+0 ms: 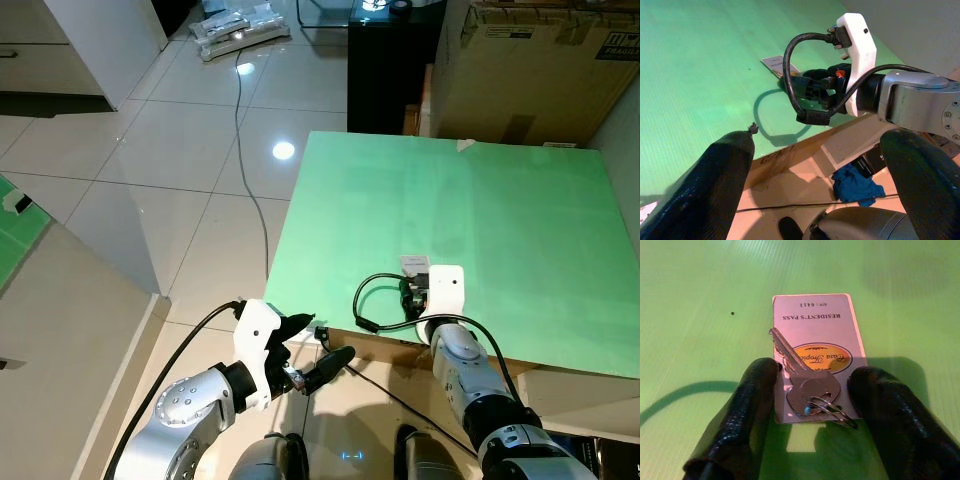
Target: Hang keys on a hook
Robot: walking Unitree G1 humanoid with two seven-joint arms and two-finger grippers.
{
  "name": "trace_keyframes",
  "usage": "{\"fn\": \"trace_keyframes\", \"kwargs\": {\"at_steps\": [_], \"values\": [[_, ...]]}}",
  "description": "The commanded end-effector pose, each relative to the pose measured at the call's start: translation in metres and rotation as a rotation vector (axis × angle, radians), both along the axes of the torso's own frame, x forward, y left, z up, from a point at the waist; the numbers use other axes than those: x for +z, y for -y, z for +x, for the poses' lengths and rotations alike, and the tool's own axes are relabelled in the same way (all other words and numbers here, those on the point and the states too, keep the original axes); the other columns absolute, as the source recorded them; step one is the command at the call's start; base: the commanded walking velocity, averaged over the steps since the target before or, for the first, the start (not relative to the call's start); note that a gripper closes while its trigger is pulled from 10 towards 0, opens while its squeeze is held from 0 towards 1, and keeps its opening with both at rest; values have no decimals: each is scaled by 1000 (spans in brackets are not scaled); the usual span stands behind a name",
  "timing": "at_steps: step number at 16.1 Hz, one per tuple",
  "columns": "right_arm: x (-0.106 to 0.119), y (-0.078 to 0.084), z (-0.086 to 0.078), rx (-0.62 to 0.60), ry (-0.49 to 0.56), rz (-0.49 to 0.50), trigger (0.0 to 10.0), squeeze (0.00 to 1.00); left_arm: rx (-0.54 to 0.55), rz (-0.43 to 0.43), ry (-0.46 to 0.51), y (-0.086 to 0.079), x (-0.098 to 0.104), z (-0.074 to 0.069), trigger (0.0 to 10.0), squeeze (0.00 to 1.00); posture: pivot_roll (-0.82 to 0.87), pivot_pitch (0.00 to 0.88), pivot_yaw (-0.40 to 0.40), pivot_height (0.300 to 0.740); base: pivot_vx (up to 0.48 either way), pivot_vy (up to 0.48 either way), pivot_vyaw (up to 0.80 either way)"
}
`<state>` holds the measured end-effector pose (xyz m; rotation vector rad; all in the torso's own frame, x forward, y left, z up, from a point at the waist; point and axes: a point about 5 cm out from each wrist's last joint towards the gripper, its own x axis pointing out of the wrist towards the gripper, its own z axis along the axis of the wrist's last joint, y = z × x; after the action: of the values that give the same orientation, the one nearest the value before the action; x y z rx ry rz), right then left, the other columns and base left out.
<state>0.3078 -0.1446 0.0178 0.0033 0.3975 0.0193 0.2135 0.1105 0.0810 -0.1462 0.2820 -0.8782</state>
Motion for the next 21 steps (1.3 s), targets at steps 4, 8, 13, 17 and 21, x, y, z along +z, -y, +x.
{"fn": "trace_keyframes", "kwargs": {"at_steps": [4,8,13,17,21], "values": [[-21,-2,-17,27,-107,-11,0,0,3,8,-21,1,-3,-3,10000,0,27,247,105,740,0,0,0],[-23,-3,-19,26,-113,-23,0,0,3,10,-20,2,-4,-3,10000,0,21,241,102,740,0,0,0],[-30,-12,-30,30,-118,-18,0,0,5,10,-13,3,-4,-1,10000,0,15,231,103,740,0,0,0],[15,-9,-2,18,100,-64,0,0,3,-6,16,10,-3,17,10000,0,-16,151,108,740,0,0,0],[58,-6,13,20,267,-75,0,0,2,-40,61,22,4,39,10000,0,-50,70,113,740,0,0,0]]}}
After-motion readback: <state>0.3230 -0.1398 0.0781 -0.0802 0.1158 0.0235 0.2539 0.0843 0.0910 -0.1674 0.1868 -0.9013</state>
